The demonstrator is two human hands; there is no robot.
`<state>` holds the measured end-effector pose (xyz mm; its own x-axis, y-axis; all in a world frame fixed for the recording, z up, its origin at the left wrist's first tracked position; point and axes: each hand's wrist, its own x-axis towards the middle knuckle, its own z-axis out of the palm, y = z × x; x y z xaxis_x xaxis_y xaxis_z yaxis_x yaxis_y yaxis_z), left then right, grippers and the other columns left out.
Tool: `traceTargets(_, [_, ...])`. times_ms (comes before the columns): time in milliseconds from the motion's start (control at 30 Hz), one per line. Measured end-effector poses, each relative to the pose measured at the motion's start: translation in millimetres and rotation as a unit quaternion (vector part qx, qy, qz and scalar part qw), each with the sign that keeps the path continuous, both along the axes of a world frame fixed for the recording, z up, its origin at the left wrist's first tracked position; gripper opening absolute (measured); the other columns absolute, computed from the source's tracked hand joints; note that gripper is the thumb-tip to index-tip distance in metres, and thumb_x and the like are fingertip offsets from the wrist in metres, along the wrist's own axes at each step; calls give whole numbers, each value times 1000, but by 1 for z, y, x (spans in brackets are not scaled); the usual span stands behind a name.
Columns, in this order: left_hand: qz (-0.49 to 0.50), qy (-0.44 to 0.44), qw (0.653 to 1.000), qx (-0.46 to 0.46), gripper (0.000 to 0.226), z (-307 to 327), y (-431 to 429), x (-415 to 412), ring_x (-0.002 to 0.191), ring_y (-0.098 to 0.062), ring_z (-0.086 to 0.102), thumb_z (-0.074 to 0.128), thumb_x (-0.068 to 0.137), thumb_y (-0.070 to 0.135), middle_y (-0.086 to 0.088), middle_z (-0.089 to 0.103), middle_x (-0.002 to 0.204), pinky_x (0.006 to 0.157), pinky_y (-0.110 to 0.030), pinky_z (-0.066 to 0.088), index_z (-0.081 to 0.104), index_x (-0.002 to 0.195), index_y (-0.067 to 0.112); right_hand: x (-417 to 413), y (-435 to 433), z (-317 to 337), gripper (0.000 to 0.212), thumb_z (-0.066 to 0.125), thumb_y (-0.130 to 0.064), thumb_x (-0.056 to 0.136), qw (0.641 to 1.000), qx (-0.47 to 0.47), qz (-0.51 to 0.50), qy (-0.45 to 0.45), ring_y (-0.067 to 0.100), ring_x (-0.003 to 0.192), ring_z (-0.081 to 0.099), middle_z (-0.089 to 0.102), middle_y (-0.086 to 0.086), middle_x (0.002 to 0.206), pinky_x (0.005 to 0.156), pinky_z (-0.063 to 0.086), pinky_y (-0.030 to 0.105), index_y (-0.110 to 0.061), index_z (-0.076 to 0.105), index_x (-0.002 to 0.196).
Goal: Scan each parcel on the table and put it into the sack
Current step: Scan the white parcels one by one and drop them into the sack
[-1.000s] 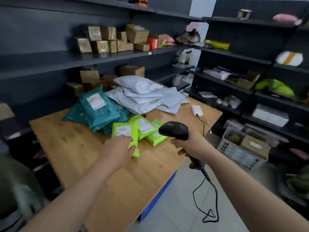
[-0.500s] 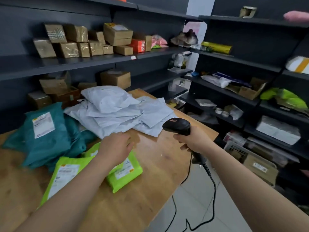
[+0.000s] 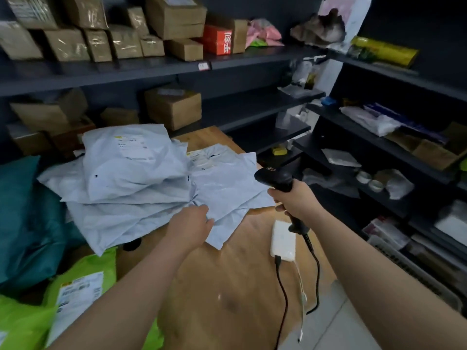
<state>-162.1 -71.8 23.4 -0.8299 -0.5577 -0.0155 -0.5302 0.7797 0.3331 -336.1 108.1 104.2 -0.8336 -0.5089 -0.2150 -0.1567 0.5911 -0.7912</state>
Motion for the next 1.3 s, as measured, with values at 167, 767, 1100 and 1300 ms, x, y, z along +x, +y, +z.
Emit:
traceTargets(167, [79,-65,992,68,45,-45,-3,-48,108,-27,57,48,97,38,-10,62,118,83,-36,48,40,137,17,-77,-31,-46,31,71,-26,84,997,-13,40,-71,14,58,67,66,3,83,46,45,22,-17,60,112])
traceTargets(767, [205,208,946,141,10,-11,86,-31,63,-7,48,54,62,16,9,50,58,55,-14,33,47,58,21,-153,-41,-113,14,72,-33,86,964,-6,140,-225,18,87,66,70,0,95,67,51,31,-27,66,97])
traceTargets(1100, [426,161,826,332,46,-63,43,-41,100,-25,58,60,91,38,-8,57,107,75,-33,46,46,120,6,-143,-35,-96,15,74,-27,85,964,-2,186,-188,14,77,67,71,-1,85,60,50,25,-16,69,94])
traceTargets(1300, [468,286,731,406,45,-62,18,-83,91,-23,66,75,80,36,-5,69,103,82,-34,53,64,114,8,-149,-16,-78,20,77,-31,79,961,18,241,-137,24,87,70,74,6,93,81,57,37,-19,70,93])
